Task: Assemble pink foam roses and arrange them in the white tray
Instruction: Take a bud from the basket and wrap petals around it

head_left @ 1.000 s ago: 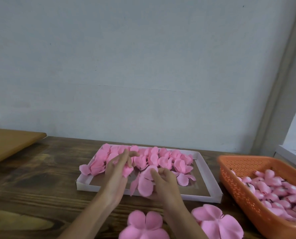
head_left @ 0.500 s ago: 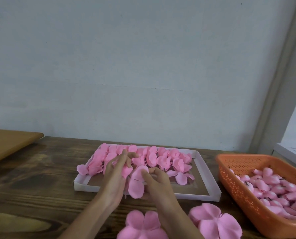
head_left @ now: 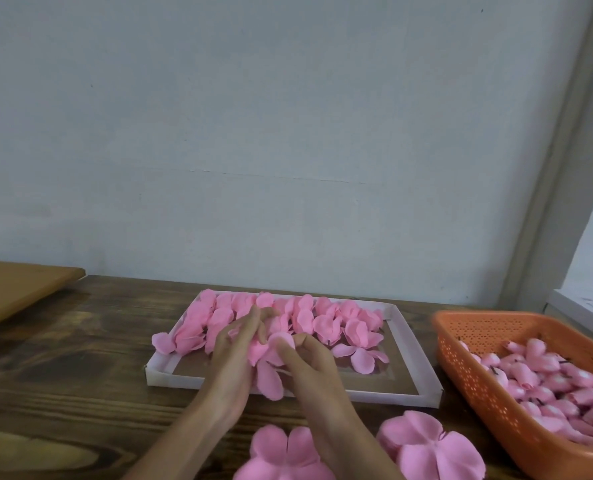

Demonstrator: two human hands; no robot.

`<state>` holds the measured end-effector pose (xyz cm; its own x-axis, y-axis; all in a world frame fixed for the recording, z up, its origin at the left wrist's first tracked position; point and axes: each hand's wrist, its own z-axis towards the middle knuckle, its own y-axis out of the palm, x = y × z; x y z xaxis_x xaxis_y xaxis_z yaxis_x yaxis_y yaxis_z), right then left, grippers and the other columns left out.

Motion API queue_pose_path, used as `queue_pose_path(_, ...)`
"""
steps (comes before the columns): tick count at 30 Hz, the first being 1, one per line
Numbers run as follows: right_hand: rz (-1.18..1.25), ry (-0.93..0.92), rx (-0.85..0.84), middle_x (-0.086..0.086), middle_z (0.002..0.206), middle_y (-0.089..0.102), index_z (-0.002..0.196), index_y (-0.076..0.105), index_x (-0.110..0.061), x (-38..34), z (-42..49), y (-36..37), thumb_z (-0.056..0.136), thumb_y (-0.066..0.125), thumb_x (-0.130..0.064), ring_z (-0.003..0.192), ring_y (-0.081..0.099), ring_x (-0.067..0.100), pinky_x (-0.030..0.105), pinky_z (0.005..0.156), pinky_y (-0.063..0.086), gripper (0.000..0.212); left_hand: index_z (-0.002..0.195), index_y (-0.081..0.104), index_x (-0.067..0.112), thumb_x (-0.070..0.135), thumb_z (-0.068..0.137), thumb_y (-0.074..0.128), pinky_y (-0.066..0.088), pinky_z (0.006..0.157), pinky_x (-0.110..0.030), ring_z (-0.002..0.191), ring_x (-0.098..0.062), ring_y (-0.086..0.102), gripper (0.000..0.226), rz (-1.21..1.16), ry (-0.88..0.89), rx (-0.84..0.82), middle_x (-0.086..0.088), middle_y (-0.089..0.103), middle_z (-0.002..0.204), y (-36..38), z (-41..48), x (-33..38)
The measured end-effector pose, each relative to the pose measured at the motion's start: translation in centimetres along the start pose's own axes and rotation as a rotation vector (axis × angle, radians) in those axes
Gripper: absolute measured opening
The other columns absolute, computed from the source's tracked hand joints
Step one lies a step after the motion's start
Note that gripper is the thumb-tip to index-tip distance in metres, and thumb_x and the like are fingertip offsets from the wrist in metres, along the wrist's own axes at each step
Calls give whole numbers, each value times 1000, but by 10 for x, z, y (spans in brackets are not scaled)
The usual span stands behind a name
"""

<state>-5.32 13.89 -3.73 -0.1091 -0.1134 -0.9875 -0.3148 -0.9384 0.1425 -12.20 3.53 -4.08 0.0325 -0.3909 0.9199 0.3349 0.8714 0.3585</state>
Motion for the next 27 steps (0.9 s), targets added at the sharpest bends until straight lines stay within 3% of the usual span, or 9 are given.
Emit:
queue_pose_path(3, 15, -57, -16, 16, 105, 76, 106, 66, -3, 1, 1, 0, 97, 69, -23, 105, 72, 34, 53, 97, 56, 23, 117, 73, 7, 61, 91, 59, 62, 81, -43, 117, -22, 73, 61, -26, 23, -24, 0, 74, 129, 0, 1, 0)
queue_pose_path(6, 65, -112, -64, 14, 100, 77, 105, 64, -3, 2, 1, -2, 89, 72, -15, 95, 75, 29, 44, 87, 61, 22, 119, 77, 22, 58, 88, 61, 62, 82, -40, 116, -24, 73, 51, -15, 21, -40, -4, 76, 125, -1, 1, -1)
queue_pose_path(10, 28, -188, -102, 10, 104, 77, 109, 70, -7, 2, 2, -4, 83, 78, 1, 95, 75, 19, 30, 78, 60, 28, 118, 73, 17, 60, 91, 71, 63, 86, -42, 117, -24, 72, 51, 23, 87, -37, -1, 75, 127, 0, 0, -5)
queue_pose_path(12, -31, -257, -115, 5, 104, 78, 107, 75, -12, 1, 2, -4, 80, 81, 1, 99, 74, 18, 28, 80, 58, 30, 118, 72, 23, 64, 85, 69, 61, 87, -33, 120, -17, 70, 52, 103, 174, -66, 3, 74, 126, 1, -1, -4)
queue_pose_path(15, -76, -341, -146, 2, 106, 79, 106, 80, -19, -2, 2, -6, 79, 79, 0, 104, 74, 19, 27, 86, 58, 33, 126, 67, 38, 70, 81, 66, 60, 82, -24, 121, -9, 68, 56, 152, 166, -134, 6, 74, 125, 0, -2, -1)
queue_pose_path(18, -151, -367, -154, -1, 105, 79, 108, 80, -16, -1, 3, -8, 81, 79, 2, 105, 73, 16, 28, 88, 57, 32, 128, 63, 47, 78, 76, 64, 55, 92, -32, 122, -6, 67, 60, 211, 119, -195, 9, 74, 125, -2, -1, -2)
queue_pose_path(21, -155, -338, -100, -2, 108, 78, 99, 79, -12, 1, 5, -6, 78, 83, 2, 104, 73, 21, 39, 93, 58, 25, 130, 63, 45, 87, 73, 61, 53, 97, -38, 122, -10, 67, 71, 226, 85, -226, 8, 73, 125, -3, 0, -4)
queue_pose_path(24, -88, -323, -50, -2, 107, 79, 94, 76, -11, -3, 6, -11, 75, 83, 9, 101, 74, 21, 33, 85, 60, 28, 126, 70, 33, 71, 92, 50, 60, 89, -37, 118, -24, 71, 55, 68, 21, -183, -7, 75, 124, -5, 5, -4)
queue_pose_path(27, -40, -309, 0, -2, 105, 79, 106, 75, -15, -7, 9, -21, 77, 84, 4, 101, 73, 14, 23, 82, 57, 36, 126, 73, 21, 47, 107, 48, 59, 94, -50, 112, -31, 73, 40, 135, -58, -120, -13, 76, 122, -7, 17, -3)
